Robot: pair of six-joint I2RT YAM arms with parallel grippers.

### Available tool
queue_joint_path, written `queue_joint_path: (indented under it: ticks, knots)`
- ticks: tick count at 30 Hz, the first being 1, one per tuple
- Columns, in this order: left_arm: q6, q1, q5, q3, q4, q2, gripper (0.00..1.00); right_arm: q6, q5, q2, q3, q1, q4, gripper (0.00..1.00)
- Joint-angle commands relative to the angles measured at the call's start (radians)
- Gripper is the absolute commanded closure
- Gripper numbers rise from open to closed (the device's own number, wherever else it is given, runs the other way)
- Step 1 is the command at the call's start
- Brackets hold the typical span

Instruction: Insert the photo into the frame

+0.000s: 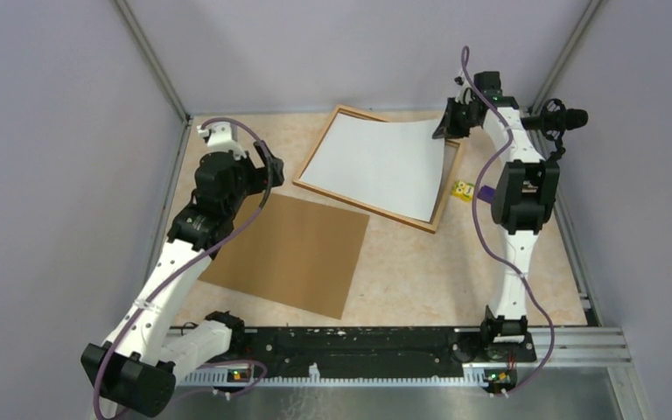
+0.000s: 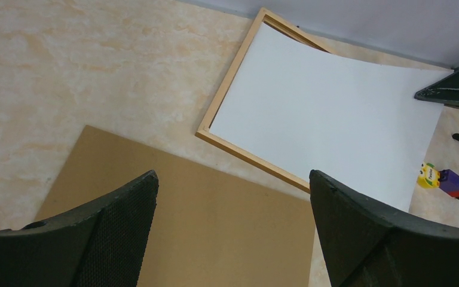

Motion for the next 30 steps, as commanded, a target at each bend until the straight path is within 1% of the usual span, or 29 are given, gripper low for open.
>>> queue_joint_path:
  ticks: [1,13,20,27,30]
  knots:
    - [0.017,-0.004,-0.008,-0.008,0.058,0.01,0.01,0.023,0.0,0.044,0.064,0.002,0.032,1.0]
    - [0.025,-0.005,-0.013,-0.021,0.063,0.017,0.01,0.052,0.04,0.052,0.043,0.002,0.102,1.0]
    - [0.025,-0.007,-0.018,-0.024,0.058,0.012,0.01,0.048,0.071,-0.031,-0.058,0.0,0.178,1.0]
    - [0.021,-0.01,-0.007,-0.038,0.069,0.013,0.01,0.049,0.079,-0.041,-0.095,-0.002,0.203,1.0]
    - [0.022,-0.011,-0.014,-0.038,0.063,0.012,0.01,0.052,0.098,-0.068,-0.149,-0.004,0.24,1.0]
